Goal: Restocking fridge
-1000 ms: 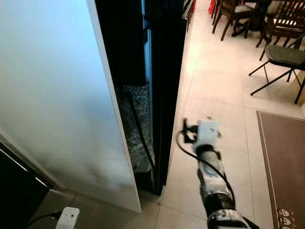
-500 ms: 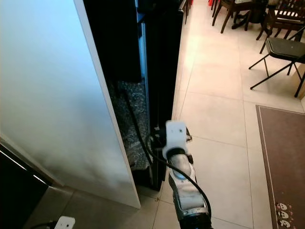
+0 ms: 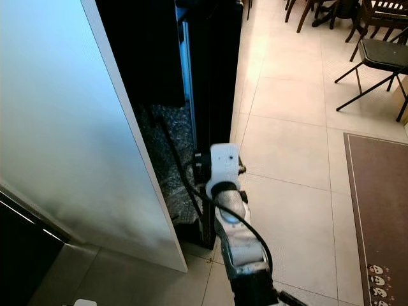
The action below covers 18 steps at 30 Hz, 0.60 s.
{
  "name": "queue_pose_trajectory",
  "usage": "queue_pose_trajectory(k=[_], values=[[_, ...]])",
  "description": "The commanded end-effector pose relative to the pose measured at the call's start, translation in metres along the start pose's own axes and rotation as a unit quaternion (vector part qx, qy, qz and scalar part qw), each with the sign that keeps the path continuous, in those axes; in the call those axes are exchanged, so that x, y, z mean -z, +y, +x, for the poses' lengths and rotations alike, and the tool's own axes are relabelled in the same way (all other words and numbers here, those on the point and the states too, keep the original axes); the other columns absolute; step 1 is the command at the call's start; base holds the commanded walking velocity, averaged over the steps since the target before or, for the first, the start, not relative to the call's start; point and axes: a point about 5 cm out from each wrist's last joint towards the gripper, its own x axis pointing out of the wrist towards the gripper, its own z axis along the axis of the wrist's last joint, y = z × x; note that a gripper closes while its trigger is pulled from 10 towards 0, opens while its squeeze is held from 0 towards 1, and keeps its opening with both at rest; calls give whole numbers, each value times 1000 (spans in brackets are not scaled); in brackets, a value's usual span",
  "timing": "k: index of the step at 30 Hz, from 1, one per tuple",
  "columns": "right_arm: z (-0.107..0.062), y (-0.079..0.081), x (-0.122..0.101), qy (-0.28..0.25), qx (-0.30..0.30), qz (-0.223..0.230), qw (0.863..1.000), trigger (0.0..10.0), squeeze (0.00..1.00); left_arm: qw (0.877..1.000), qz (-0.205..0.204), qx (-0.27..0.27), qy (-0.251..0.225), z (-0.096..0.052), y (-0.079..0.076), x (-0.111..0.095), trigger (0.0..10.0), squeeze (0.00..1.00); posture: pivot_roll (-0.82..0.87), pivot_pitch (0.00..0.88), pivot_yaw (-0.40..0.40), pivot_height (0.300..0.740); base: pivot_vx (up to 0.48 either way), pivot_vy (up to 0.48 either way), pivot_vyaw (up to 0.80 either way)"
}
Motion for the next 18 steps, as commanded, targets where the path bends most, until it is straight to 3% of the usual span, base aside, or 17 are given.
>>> queue_pose_trajectory(k=[1, 5, 7, 8, 9, 18], values=[[0, -3, 4, 13, 14, -2, 1000, 10000, 976, 1000, 16, 0, 14, -2, 2, 10, 10000, 0, 27, 138, 26, 740, 0, 0, 0], [3, 1, 6, 17, 1, -1, 1000, 10000, 949, 1000, 16, 1, 13, -2, 1, 12, 10000, 0, 31, 141, 21, 740, 0, 0, 0], [4, 4, 5, 11, -16, -5, 1000, 10000, 816, 1000, 16, 1, 13, -2, 0, 12, 10000, 0, 33, 141, 17, 740, 0, 0, 0], [4, 5, 4, 10, -18, -7, 1000, 10000, 122, 1000, 16, 1, 13, -2, 0, 12, 10000, 0, 34, 142, 16, 740, 0, 0, 0], [5, 5, 2, 4, -19, -9, 1000, 10000, 0, 1000, 15, 1, 13, -2, -1, 13, 10000, 0, 33, 143, 12, 740, 0, 0, 0], [15, 5, -12, -22, -51, -10, 998, 10000, 0, 1000, 11, 2, 16, -3, -1, 15, 10000, 0, 30, 143, 4, 740, 0, 0, 0]])
